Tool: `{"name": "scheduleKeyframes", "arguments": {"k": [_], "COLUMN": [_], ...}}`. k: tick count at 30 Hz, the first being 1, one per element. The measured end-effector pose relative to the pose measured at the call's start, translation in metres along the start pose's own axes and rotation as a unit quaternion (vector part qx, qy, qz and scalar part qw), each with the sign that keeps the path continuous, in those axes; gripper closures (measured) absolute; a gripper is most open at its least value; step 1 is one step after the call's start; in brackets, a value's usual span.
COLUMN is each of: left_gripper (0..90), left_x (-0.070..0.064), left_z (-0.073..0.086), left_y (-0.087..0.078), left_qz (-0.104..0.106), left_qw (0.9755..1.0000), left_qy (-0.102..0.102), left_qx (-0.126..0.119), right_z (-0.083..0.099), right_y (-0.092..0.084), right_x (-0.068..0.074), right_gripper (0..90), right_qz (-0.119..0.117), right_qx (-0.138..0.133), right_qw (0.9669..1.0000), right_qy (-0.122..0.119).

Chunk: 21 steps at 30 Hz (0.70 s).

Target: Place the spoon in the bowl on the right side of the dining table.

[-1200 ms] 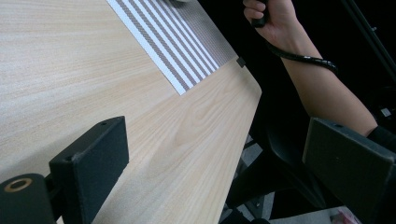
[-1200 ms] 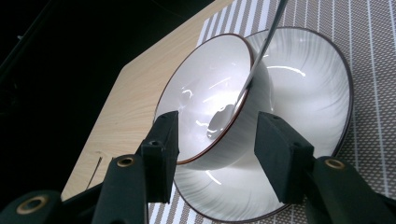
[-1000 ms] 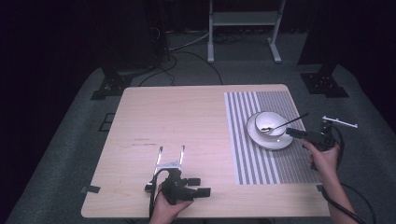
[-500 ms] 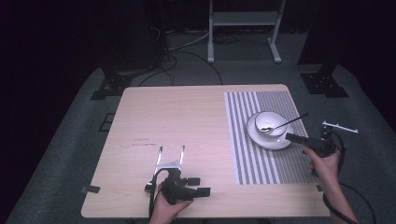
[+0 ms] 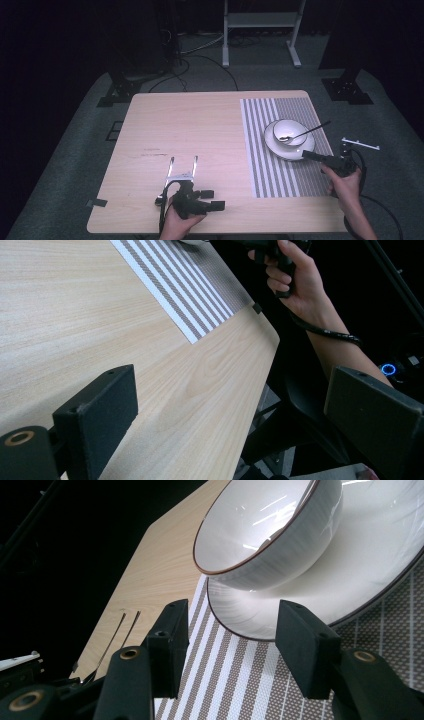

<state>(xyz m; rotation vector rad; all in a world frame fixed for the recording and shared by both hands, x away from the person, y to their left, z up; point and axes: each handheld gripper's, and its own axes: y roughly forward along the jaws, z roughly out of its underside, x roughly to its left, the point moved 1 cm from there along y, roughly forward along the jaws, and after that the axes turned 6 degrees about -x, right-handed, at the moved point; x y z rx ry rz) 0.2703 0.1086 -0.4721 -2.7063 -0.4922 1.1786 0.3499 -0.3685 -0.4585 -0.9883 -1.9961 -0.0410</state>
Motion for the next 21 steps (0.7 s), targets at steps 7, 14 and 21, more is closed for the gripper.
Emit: {"name": "scheduleKeyframes", "arguments": {"k": [7, 14, 21], "left_gripper": [5.6, 5.6, 5.6], "left_x": [0.0, 0.0, 0.0], "left_z": [0.0, 0.0, 0.0], "left_y": [-0.001, -0.001, -0.001], "left_qz": [0.001, 0.002, 0.002], "left_qw": [1.0, 1.0, 1.0], "left_qy": [0.0, 0.002, 0.002], "left_qx": [-0.001, -0.001, 0.0], "right_z": [0.011, 0.022, 0.034], "right_y": [-0.001, -0.003, -0.005], "right_x": [0.0, 0.004, 0.012], "right_gripper": [46.1, 46.1, 45.2], "right_qz": [-0.006, -0.014, -0.032], "right_qx": [-0.001, 0.002, -0.003], "right_qw": [1.0, 0.9999, 0.9995], "right_qy": [0.001, -0.003, -0.007]}}
